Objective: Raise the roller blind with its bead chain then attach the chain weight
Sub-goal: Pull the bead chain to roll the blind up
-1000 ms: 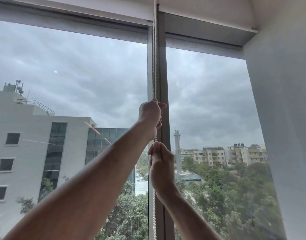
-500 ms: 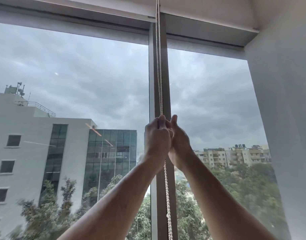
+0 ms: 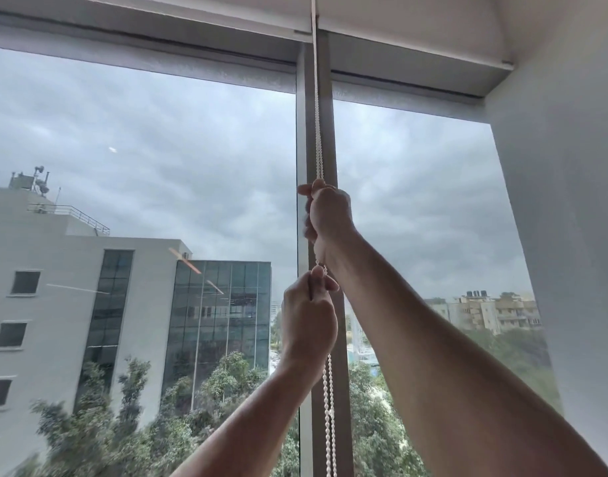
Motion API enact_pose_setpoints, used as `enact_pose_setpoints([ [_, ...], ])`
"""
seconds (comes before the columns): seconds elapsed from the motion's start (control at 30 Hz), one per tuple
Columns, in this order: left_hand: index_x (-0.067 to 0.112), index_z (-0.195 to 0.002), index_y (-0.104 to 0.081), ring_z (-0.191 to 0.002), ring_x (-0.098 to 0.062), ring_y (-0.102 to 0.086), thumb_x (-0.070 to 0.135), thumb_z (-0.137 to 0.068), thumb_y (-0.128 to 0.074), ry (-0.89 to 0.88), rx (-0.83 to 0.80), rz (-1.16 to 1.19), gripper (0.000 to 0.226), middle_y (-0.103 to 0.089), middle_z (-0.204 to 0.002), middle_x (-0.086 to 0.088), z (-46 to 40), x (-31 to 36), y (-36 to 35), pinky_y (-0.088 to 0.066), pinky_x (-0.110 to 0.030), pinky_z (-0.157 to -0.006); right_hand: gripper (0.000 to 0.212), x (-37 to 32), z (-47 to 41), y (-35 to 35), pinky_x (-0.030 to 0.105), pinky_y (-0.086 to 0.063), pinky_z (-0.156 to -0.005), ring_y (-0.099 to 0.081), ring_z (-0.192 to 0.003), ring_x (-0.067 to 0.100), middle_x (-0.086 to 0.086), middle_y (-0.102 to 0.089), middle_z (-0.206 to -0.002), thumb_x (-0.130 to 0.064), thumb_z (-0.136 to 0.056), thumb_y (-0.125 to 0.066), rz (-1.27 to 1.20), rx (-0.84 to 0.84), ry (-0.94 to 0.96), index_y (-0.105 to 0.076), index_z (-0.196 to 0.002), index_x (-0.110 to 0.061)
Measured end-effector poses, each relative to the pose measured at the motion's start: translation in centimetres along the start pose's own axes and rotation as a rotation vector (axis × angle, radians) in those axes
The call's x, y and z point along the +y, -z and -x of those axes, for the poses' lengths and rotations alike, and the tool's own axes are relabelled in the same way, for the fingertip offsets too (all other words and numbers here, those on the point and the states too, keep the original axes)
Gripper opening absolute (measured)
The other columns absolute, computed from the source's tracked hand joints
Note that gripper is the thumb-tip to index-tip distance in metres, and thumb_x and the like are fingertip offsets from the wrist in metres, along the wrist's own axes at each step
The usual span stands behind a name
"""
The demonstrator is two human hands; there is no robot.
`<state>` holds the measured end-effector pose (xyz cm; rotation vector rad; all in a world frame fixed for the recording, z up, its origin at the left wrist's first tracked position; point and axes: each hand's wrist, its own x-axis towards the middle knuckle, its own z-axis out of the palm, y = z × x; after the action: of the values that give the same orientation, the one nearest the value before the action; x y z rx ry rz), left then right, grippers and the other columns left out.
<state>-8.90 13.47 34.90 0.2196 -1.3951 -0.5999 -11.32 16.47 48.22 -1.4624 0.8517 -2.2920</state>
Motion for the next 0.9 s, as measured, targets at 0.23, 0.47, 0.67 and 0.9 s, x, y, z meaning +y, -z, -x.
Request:
enact_pose_setpoints([
  [0.23,0.022,-0.069,-0.064,-0.047,-0.015,-0.035,0.034,-0.105,-0.04,0.024,-0.069,0.055,0.045,-0.04,-0.049,0.004,0.3,-1.8,1.4,-0.031,-0.038,-0.056,0.038,1.9,0.9,0.8,0.027,-0.029,-0.053,-0.04,-0.051,0.011,-0.017,-0.047,-0.049,-0.022,-0.077,-0.034,0.172,0.078,0.265,-0.067,-0.06,-0.032],
  [0.47,0.013,-0.087,-0.063,-0.042,-0.007,-0.048,0.049,-0.103,-0.031,0.081,-0.063,0.091,0.05,-0.053,-0.047,0.005,-3.4,-0.7,1.8,-0.043,-0.028,-0.048,0.033,3.0,2.4,1.3,0.032,-0.03,-0.05,-0.035,-0.047,0.018,-0.012,-0.037,-0.04,-0.02,-0.077,-0.038,0.202,0.09,0.33,-0.062,-0.058,-0.03],
  [0.67,0.019,-0.083,-0.066,-0.065,-0.014,-0.062,0.047,-0.103,-0.038,-0.034,0.004,0.04,0.044,-0.066,-0.069,-0.001,-8.2,4.0,1.5,-0.05,-0.031,-0.065,0.039,4.6,4.5,2.4,0.016,-0.033,-0.04,-0.049,-0.043,0.0,-0.018,-0.052,-0.045,-0.018,-0.094,-0.044,0.227,0.056,0.374,-0.06,-0.059,-0.027],
  [0.9,0.007,-0.099,-0.058,-0.053,-0.014,-0.059,0.036,-0.105,-0.041,0.13,-0.202,0.194,0.034,-0.059,-0.072,-0.006,-10.4,8.8,-0.1,-0.047,-0.021,-0.043,0.03,6.9,6.3,3.4,0.037,-0.027,-0.048,-0.028,-0.046,0.017,-0.01,-0.034,-0.046,-0.022,-0.088,-0.043,0.196,0.053,0.414,-0.058,-0.063,-0.025],
])
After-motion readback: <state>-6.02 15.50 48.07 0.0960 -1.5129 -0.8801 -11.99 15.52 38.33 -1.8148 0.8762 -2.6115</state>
